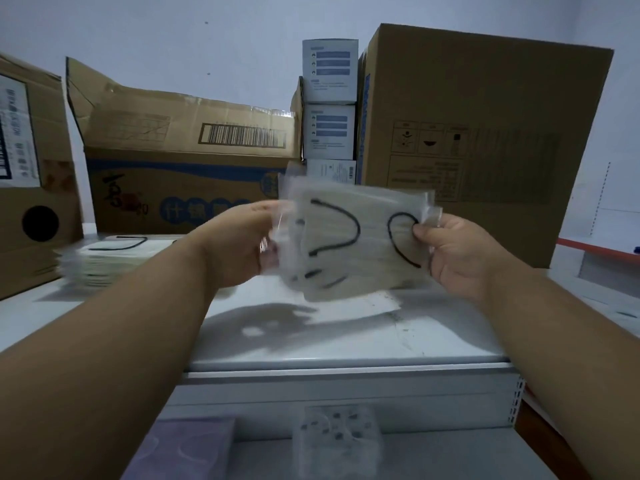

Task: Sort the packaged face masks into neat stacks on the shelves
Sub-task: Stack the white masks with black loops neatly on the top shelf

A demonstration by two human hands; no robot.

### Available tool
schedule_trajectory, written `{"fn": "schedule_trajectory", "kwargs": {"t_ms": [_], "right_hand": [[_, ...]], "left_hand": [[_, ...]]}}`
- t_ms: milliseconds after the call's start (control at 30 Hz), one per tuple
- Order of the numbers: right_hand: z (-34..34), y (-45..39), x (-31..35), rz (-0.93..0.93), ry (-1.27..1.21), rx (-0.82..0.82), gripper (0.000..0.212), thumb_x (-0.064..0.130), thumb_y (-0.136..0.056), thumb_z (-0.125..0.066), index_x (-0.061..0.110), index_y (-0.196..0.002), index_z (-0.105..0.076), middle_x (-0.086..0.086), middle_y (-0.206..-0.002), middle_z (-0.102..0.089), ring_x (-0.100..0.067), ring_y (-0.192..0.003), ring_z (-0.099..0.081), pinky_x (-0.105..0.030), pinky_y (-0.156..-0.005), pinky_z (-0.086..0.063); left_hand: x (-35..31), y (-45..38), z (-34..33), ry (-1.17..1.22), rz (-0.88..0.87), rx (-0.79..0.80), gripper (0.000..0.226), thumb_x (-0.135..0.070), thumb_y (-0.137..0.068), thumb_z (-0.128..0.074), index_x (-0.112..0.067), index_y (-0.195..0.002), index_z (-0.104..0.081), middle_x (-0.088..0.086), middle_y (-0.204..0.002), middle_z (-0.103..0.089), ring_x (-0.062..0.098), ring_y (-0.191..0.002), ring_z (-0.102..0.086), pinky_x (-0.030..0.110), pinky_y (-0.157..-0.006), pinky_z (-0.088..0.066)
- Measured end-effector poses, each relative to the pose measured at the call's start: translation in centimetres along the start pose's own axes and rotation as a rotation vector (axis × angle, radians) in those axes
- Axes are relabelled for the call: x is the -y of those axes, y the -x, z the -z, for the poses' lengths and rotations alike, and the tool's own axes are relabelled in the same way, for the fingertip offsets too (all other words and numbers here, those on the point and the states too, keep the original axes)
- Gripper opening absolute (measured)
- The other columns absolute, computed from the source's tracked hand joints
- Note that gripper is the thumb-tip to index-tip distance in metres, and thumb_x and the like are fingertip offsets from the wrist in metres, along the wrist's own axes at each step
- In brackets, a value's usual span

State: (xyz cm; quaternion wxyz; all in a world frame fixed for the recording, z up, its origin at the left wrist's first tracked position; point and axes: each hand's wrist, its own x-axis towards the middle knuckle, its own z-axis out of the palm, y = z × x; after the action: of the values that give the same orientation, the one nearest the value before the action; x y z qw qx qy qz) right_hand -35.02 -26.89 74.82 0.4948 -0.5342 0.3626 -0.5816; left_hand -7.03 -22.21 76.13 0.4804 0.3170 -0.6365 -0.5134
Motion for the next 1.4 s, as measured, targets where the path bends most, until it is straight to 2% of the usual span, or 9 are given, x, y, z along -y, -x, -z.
{"fn": "schedule_trajectory", "kwargs": {"t_ms": [100,167,267,400,600,833,1067,1233,1400], "right_hand": [[-0.1,0.1,0.2,0.136,0.02,-0.134,0.011,0.001,-0.097,-0.054,0.011,-0.097,-0.059,-0.023,-0.109,-0.066,-0.039,-0.101,-0.068,-0.057,-0.087,-0.056],[0.1,0.8,-0.1,0.176,0.064,-0.138,0.012,0.001,-0.096,-0.057,0.013,-0.097,-0.056,-0.023,-0.113,-0.065,-0.041,-0.109,-0.064,-0.058,-0.093,-0.052],[0.4,2.8,-0.6,0.052,0.116,-0.012,0.022,0.003,-0.095,-0.059,0.01,-0.115,-0.055,-0.017,-0.115,-0.068,-0.031,-0.104,-0.069,-0.05,-0.091,-0.056],[1.1,4.7,-0.5,-0.062,0.17,0.08,0.024,0.0,-0.092,-0.061,0.007,-0.114,-0.06,-0.016,-0.11,-0.072,-0.031,-0.103,-0.07,-0.053,-0.091,-0.056],[1.3,5.3,0.6,-0.042,0.089,0.062,0.024,-0.007,-0.094,-0.051,0.003,-0.114,-0.061,-0.021,-0.111,-0.071,-0.033,-0.104,-0.07,-0.047,-0.093,-0.056],[1.5,5.7,0.1,-0.145,0.169,0.195,0.028,-0.008,-0.093,-0.05,0.005,-0.115,-0.063,-0.016,-0.105,-0.074,-0.029,-0.1,-0.072,-0.043,-0.084,-0.057],[0.4,3.6,1.3,0.059,0.15,-0.023,0.017,0.0,-0.092,-0.062,0.005,-0.108,-0.063,-0.018,-0.105,-0.072,-0.03,-0.093,-0.073,-0.044,-0.08,-0.061],[-0.1,-0.4,2.7,0.081,0.571,-0.251,0.034,0.01,-0.086,-0.075,0.016,-0.112,-0.053,-0.006,-0.104,-0.058,-0.022,-0.085,-0.066,-0.032,-0.059,-0.061],[0.1,-4.6,1.8,-0.066,0.784,-0.106,0.007,0.002,-0.09,-0.065,0.009,-0.088,-0.064,-0.013,-0.085,-0.065,-0.013,-0.051,-0.06,-0.019,-0.038,-0.045]], "left_hand": [[-0.6,0.4,-0.9,0.114,-0.001,-0.182,0.064,-0.063,-0.085,-0.048,-0.014,-0.122,-0.064,0.01,-0.108,-0.074,0.026,-0.102,-0.072,0.037,-0.096,-0.054],[-0.4,0.7,-2.1,0.038,-0.03,-0.231,0.056,-0.051,-0.081,-0.061,-0.012,-0.121,-0.062,0.012,-0.111,-0.073,0.029,-0.108,-0.069,0.035,-0.088,-0.058],[0.6,1.2,-3.0,-0.1,-0.057,-0.307,0.027,-0.006,-0.085,-0.071,-0.007,-0.11,-0.062,0.011,-0.092,-0.074,0.024,-0.086,-0.073,0.03,-0.067,-0.061],[1.3,2.5,-2.7,-0.114,0.065,-0.313,0.044,0.015,-0.077,-0.07,-0.007,-0.113,-0.061,0.016,-0.1,-0.071,0.029,-0.091,-0.072,0.033,-0.074,-0.062],[0.9,3.1,-3.3,-0.16,-0.037,-0.356,0.051,0.021,-0.073,-0.067,-0.013,-0.11,-0.059,0.016,-0.105,-0.065,0.031,-0.098,-0.066,0.039,-0.082,-0.059],[1.4,4.1,-3.1,-0.362,0.123,-0.284,0.037,0.015,-0.085,-0.061,-0.01,-0.113,-0.061,0.017,-0.103,-0.072,0.034,-0.1,-0.069,0.046,-0.091,-0.057],[-0.9,1.3,-2.8,-0.351,-0.026,-0.552,0.038,0.0,-0.083,-0.072,-0.015,-0.114,-0.056,0.009,-0.106,-0.066,0.025,-0.089,-0.07,0.036,-0.071,-0.062],[-1.4,-3.1,-2.9,-0.704,-0.054,-0.635,0.038,-0.006,-0.085,-0.074,-0.019,-0.116,-0.058,0.001,-0.103,-0.061,0.012,-0.077,-0.062,0.013,-0.043,-0.048],[0.8,-6.7,-2.8,-1.093,0.17,-0.494,0.014,-0.002,-0.086,-0.068,-0.01,-0.092,-0.077,0.003,-0.09,-0.071,0.022,-0.09,-0.068,0.035,-0.083,-0.059]]}}
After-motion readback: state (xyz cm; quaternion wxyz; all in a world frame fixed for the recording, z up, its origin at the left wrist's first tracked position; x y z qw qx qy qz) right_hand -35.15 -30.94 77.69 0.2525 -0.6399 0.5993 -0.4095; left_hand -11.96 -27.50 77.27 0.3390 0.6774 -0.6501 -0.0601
